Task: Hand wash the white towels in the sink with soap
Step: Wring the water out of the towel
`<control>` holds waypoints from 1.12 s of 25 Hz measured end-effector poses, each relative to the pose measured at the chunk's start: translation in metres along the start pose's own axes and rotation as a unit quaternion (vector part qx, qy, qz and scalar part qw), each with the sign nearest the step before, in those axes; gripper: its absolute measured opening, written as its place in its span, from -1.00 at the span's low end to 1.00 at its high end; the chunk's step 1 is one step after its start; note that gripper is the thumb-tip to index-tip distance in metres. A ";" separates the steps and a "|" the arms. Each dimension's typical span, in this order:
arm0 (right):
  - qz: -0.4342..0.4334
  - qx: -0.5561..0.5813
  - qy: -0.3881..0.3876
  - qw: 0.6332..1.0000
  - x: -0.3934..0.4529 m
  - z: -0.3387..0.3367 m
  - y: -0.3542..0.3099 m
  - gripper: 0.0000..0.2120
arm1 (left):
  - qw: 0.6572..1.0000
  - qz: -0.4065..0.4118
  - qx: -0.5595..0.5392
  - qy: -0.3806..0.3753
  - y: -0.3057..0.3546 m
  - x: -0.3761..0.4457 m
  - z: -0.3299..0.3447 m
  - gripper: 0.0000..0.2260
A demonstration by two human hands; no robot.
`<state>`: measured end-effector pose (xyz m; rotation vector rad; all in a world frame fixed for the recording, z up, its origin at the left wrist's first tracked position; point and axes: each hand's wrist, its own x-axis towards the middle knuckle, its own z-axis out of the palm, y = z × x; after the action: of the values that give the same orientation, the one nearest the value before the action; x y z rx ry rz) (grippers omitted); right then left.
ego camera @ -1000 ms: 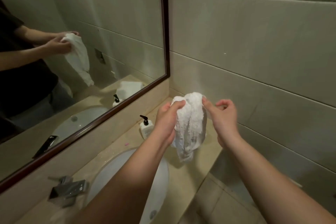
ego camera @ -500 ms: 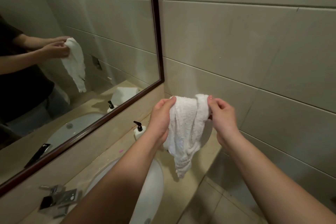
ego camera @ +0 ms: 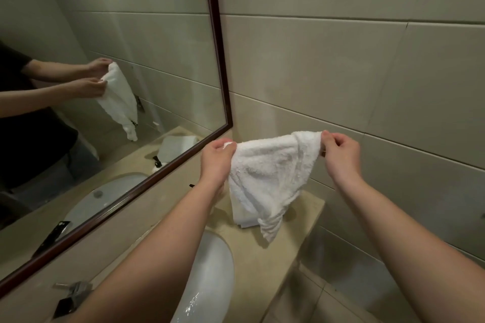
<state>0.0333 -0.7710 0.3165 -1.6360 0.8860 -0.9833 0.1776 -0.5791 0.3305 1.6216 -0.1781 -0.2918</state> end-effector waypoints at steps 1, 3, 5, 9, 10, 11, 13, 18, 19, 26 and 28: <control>0.015 0.011 0.006 1.000 0.003 0.002 0.000 -0.65 | 1.000 -0.004 -0.008 -0.012 0.001 0.000 0.002 -0.79; 0.052 0.011 -0.007 0.999 0.008 0.011 0.000 -0.66 | 0.992 -0.040 -0.093 -0.068 0.003 -0.002 0.009 -0.79; 0.101 0.070 -0.067 0.990 0.008 0.022 -0.006 -0.64 | 0.953 -0.101 -0.246 -0.146 0.004 -0.006 0.018 -0.74; 0.128 0.153 -0.215 0.956 -0.010 0.040 -0.011 -0.63 | 0.946 -0.123 -0.264 -0.139 0.001 -0.018 0.041 -0.83; 0.128 0.156 -0.223 0.954 -0.015 0.043 -0.009 -0.65 | 0.963 -0.114 -0.210 -0.120 0.002 -0.021 0.045 -0.78; 0.130 0.163 -0.222 0.952 -0.019 0.044 -0.006 -0.64 | 0.978 -0.105 -0.147 -0.107 0.004 -0.022 0.048 -0.78; 0.137 0.177 -0.211 0.951 -0.025 0.041 -0.003 -0.70 | 0.987 -0.103 -0.004 -0.124 0.007 -0.016 0.048 -0.81; 0.149 0.172 -0.243 0.943 -0.038 0.039 0.000 -0.69 | 0.951 -0.116 0.166 -0.233 0.018 -0.005 0.052 -0.38; 0.142 0.172 -0.225 0.948 -0.036 0.039 -0.001 -0.64 | 0.960 -0.112 0.113 -0.232 0.017 -0.004 0.052 -0.55; 0.075 0.079 -0.187 0.976 -0.006 0.034 -0.014 -0.59 | 0.948 -0.103 -0.105 -0.282 0.009 -0.011 0.062 -0.68; 0.095 0.101 -0.219 0.966 0.000 0.031 -0.012 -0.76 | 0.967 -0.037 0.001 -0.254 0.007 -0.006 0.060 -0.72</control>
<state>0.0627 -0.7564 0.3222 -1.4807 0.6044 -0.5289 0.1545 -0.6348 0.3351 1.5310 -0.5085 -0.7638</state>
